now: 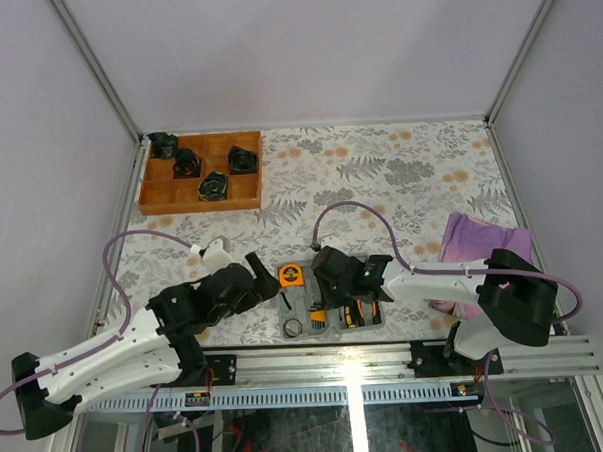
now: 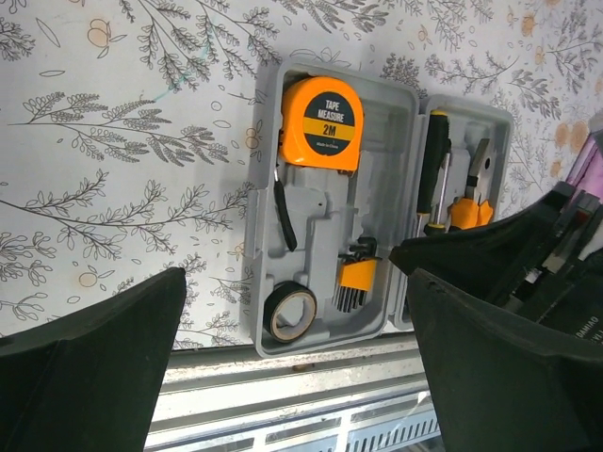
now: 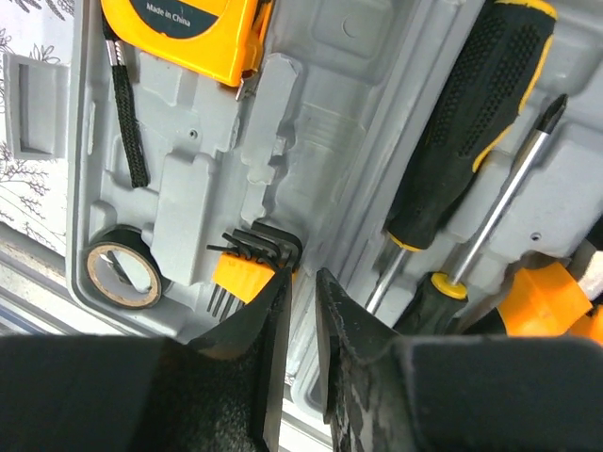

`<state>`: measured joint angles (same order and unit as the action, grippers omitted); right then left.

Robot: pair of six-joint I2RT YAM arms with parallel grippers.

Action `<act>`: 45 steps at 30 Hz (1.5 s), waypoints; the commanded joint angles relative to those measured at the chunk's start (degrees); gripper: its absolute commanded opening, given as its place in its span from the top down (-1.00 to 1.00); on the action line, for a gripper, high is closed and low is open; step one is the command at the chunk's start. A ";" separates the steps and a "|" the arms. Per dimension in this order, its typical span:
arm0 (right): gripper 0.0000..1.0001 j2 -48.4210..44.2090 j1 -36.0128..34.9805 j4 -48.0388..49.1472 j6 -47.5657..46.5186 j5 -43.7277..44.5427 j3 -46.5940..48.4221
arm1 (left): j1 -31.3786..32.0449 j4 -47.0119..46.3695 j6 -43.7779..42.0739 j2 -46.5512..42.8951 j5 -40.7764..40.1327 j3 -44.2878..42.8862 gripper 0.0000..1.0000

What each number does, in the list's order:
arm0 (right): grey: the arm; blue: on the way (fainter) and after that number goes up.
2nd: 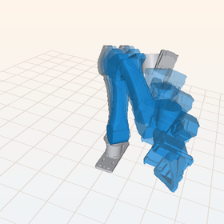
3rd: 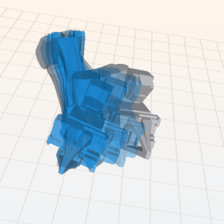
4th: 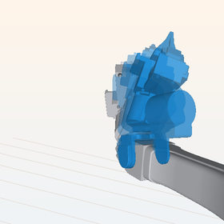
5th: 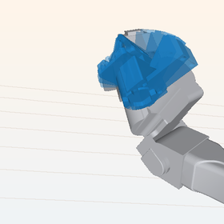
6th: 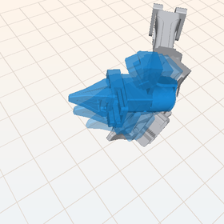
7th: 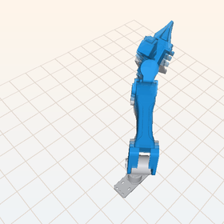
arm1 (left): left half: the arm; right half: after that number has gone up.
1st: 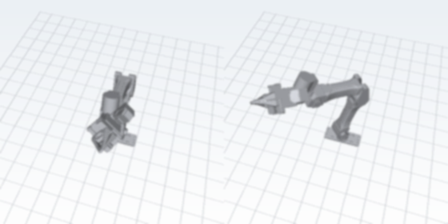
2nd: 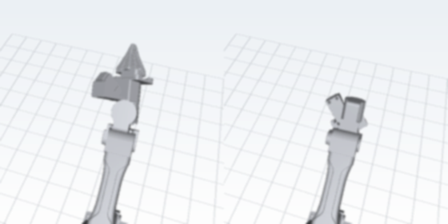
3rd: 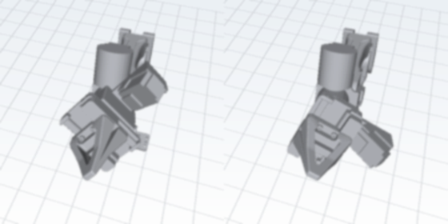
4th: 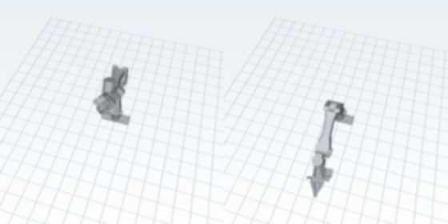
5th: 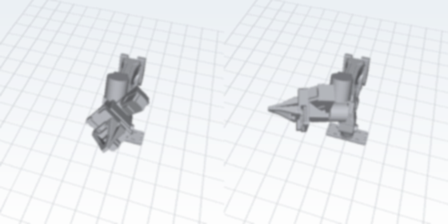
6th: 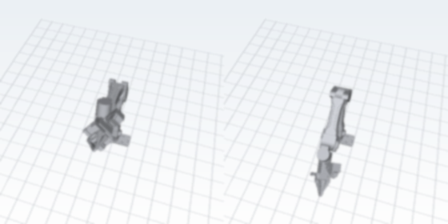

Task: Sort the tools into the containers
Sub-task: Adjust the engineering item in the storage box, then adjust the pliers in the storage box.

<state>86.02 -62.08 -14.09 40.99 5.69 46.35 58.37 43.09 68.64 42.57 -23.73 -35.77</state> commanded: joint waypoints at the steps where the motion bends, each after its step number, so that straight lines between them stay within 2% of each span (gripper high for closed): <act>1: 0.51 -5.09 0.07 -2.07 -1.79 2.67 1.05 | -1.08 -2.93 0.13 -0.46 -0.09 1.16 -0.99; 6: 0.38 -14.32 0.13 -6.66 -1.30 11.92 -0.24 | -2.90 -5.87 -2.77 -0.55 1.85 3.08 -0.99; 10: 0.38 -18.75 2.16 -13.05 1.20 16.99 -1.37 | -5.67 -10.05 -6.06 0.33 5.75 5.02 -1.00; 16: 0.44 -21.41 9.31 -11.72 -0.87 9.35 -5.48 | -9.00 -15.81 -9.65 3.86 10.88 7.40 -0.97; 22: 0.22 -18.06 12.38 -7.43 -4.21 3.27 -5.22 | -10.37 -20.24 -10.66 7.75 14.06 9.78 -0.93; 30: 0.04 -12.26 16.17 -5.84 -7.52 0.26 -4.25 | -11.28 -28.96 -12.04 7.89 15.27 14.69 -0.93; 36: -0.05 -10.04 18.32 -3.49 -9.33 -2.19 -4.79 | -14.48 -33.83 -14.10 10.27 15.46 15.24 -0.93; 39: -0.05 -9.52 19.42 -2.64 -9.89 -2.64 -5.16 | -16.79 -36.43 -15.23 13.10 16.51 14.59 -0.82; 45: 0.03 -8.39 20.58 -1.25 -10.49 -4.78 -5.98 | -19.37 -40.13 -18.25 20.56 19.38 12.11 -0.36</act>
<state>76.99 -42.30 -17.67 31.88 3.25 40.10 40.23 8.95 54.00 59.35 -6.87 -20.88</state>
